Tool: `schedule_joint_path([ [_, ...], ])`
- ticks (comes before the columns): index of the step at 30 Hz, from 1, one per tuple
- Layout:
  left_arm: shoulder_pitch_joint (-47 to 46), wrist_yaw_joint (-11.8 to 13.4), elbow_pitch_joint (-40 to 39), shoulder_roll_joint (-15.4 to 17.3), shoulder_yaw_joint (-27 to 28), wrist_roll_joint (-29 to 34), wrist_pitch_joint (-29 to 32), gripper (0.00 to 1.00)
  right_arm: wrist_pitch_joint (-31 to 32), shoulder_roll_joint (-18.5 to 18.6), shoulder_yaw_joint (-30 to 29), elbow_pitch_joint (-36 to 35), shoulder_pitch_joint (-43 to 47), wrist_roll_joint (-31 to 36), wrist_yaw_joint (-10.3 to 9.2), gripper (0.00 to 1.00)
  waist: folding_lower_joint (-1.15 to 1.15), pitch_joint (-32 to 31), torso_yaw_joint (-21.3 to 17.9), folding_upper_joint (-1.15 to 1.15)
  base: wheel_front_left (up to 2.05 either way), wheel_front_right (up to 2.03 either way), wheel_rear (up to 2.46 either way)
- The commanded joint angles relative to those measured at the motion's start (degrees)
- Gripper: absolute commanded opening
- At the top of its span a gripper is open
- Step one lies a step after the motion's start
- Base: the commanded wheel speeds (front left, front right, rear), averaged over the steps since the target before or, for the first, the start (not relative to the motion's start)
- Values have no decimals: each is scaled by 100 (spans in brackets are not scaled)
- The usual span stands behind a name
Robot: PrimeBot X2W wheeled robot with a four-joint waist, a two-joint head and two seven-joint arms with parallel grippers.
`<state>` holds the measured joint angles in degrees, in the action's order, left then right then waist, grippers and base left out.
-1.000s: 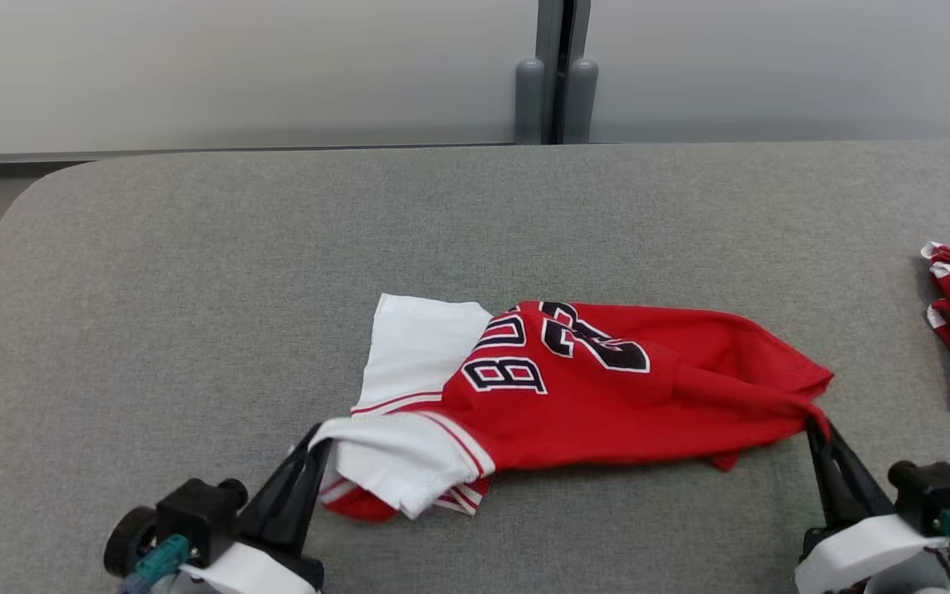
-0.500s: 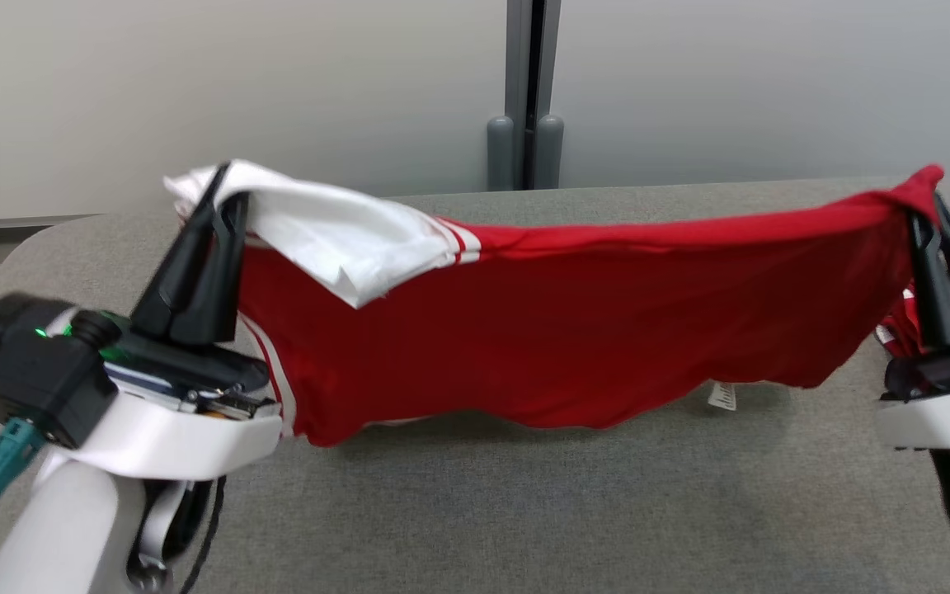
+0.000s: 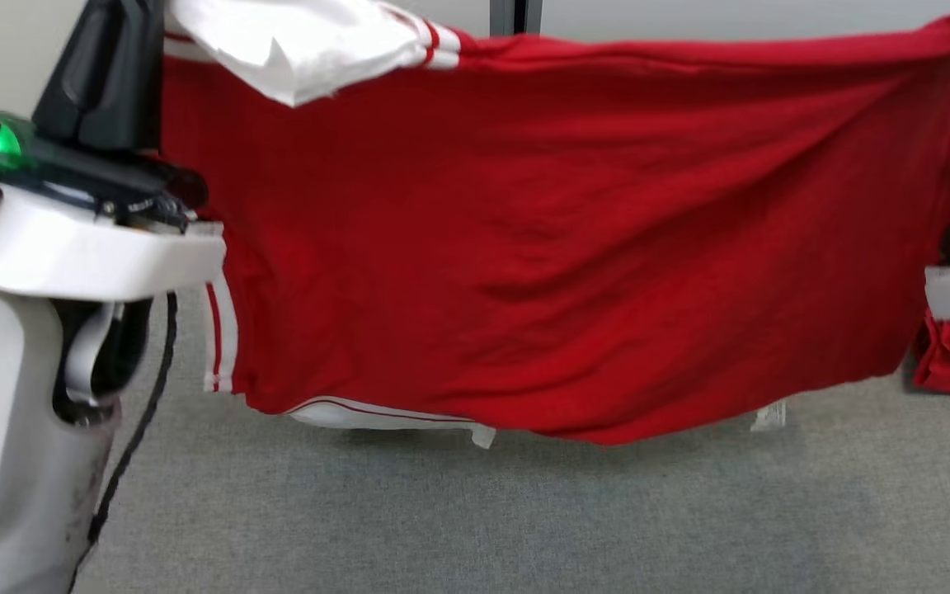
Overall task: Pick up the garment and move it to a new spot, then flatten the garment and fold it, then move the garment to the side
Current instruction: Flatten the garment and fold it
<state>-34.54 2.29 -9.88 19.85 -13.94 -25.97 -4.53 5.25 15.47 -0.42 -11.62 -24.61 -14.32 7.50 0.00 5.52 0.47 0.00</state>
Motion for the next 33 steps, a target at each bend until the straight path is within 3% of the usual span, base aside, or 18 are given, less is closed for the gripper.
schedule_joint_path([
  [1,-516,-91,286,-21,53,-75,-24,0,-2,69,13,248,-462,-102,-3,0,0,379,28,0,0,0,0],
  [8,-2137,-422,1723,-156,44,-48,-266,0,-189,135,313,1386,-2082,-283,-3,0,0,1002,94,0,0,0,0],
  [16,-3746,-733,3974,-396,-45,41,-853,0,-801,-260,875,3405,-3845,-412,-3,0,0,1301,21,0,0,0,0],
  [21,-3800,-840,5361,-697,-182,-130,-910,0,-1208,-533,1355,4760,-4355,-454,-2,0,0,1473,50,0,0,0,0],
  [27,-3385,-941,6770,-1186,-234,-493,-985,0,-1620,-844,1861,6283,-4359,-696,-2,0,0,1731,103,0,0,0,0],
  [33,-2748,-982,7444,-1472,-197,-876,-1057,0,-1928,-1024,2323,7056,-3838,-1165,-2,0,0,1789,122,0,0,0,0],
])
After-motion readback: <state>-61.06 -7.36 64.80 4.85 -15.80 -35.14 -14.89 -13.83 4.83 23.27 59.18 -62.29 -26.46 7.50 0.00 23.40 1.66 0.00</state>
